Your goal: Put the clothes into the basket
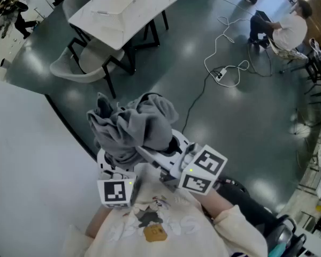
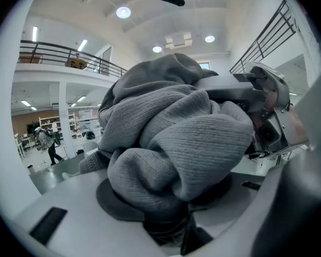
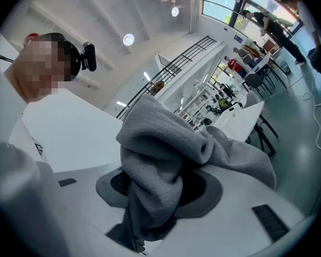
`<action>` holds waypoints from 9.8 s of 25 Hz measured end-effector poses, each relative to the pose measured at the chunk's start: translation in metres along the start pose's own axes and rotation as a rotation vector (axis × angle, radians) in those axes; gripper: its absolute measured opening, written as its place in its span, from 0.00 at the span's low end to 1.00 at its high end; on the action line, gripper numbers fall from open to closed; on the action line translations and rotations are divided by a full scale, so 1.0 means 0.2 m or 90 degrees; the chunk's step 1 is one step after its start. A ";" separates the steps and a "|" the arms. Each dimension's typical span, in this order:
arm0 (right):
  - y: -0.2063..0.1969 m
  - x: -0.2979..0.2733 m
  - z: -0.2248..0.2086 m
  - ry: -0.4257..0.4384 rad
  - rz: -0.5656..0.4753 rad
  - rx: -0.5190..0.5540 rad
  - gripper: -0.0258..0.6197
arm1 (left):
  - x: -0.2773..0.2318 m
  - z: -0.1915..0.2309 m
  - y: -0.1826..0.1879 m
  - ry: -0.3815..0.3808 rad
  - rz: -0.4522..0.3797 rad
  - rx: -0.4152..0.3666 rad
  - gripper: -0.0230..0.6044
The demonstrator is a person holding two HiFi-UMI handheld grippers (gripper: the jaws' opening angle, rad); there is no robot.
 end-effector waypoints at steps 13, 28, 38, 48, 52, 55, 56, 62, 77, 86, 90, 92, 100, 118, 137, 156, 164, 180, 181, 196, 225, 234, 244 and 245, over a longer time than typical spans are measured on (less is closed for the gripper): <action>0.00 0.02 -0.02 -0.003 -0.006 -0.013 0.33 | -0.01 -0.02 0.00 -0.004 0.012 -0.016 0.32; 0.03 -0.28 -0.14 0.018 0.022 -0.068 0.33 | -0.14 0.24 0.01 0.010 0.057 0.011 0.32; 0.12 -0.64 -0.26 -0.003 0.055 -0.062 0.33 | -0.35 0.55 0.05 -0.002 0.019 0.029 0.32; 0.24 -0.92 -0.40 -0.020 0.032 -0.069 0.33 | -0.57 0.81 0.14 -0.015 -0.006 0.026 0.32; 0.26 -0.98 -0.45 -0.027 0.042 -0.074 0.33 | -0.63 0.85 0.14 -0.020 0.002 0.037 0.32; 0.30 -1.02 -0.52 -0.032 0.045 -0.083 0.33 | -0.72 0.87 0.16 -0.022 0.016 0.043 0.32; 0.32 -1.03 -0.56 -0.031 0.046 -0.085 0.33 | -0.75 0.87 0.16 -0.022 0.017 0.043 0.32; 0.44 -1.11 -0.80 -0.020 0.053 -0.103 0.33 | -1.00 0.90 0.21 -0.007 0.037 0.044 0.32; 0.92 -1.15 -1.39 0.061 0.043 -0.142 0.33 | -1.63 0.80 0.53 0.054 0.065 0.004 0.32; 1.10 -1.14 -1.59 0.080 0.059 -0.147 0.33 | -1.85 0.72 0.62 0.076 0.077 0.012 0.32; 1.13 -1.21 -1.66 0.080 0.056 -0.150 0.33 | -1.94 0.77 0.64 0.081 0.074 0.010 0.32; 1.16 -1.25 -1.69 0.079 0.057 -0.150 0.33 | -1.98 0.81 0.66 0.081 0.077 0.015 0.32; 1.28 -1.48 -1.85 0.056 0.056 -0.146 0.33 | -2.23 1.01 0.73 0.057 0.074 0.015 0.32; 1.53 -2.00 -2.09 -0.024 0.016 -0.111 0.33 | -2.74 1.48 0.92 -0.040 0.043 0.008 0.32; 1.63 -2.25 -2.21 -0.043 0.004 -0.096 0.33 | -2.95 1.71 0.99 -0.060 0.011 0.001 0.32; 1.86 -2.37 -2.75 -0.056 0.045 -0.147 0.33 | -3.49 1.70 1.01 -0.053 0.079 0.030 0.32; 1.87 -2.38 -2.98 -0.074 0.062 -0.188 0.33 | -3.69 1.68 0.94 -0.057 0.109 0.033 0.32; 2.05 -2.42 -3.30 -0.103 0.038 -0.211 0.33 | -4.07 1.66 1.03 -0.056 0.117 0.036 0.32; 2.05 -2.42 -3.32 -0.107 0.040 -0.211 0.33 | -4.10 1.66 1.02 -0.058 0.120 0.038 0.32; 1.90 -2.40 -3.68 -0.175 0.081 -0.269 0.33 | -4.36 1.60 0.75 -0.066 0.207 0.048 0.32; 1.68 -2.44 -4.12 -0.366 0.158 -0.328 0.33 | -4.70 1.58 0.39 -0.102 0.409 0.073 0.32; 1.57 -2.49 -4.24 -0.442 0.204 -0.353 0.33 | -4.78 1.58 0.23 -0.086 0.459 0.089 0.32; 1.49 -2.52 -4.36 -0.502 0.204 -0.382 0.33 | -4.85 1.58 0.12 -0.061 0.507 0.106 0.32; 1.48 -2.52 -4.37 -0.508 0.204 -0.384 0.33 | -4.86 1.58 0.11 -0.063 0.512 0.105 0.32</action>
Point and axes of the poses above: the fingertips, and each gripper's own axes: x backward along the fingers, z to its left, y out of its top, the point moved 7 cm from there along x, backward along the fingers, and after that the axes turned 10 degrees about y, right-handed, at the moved point
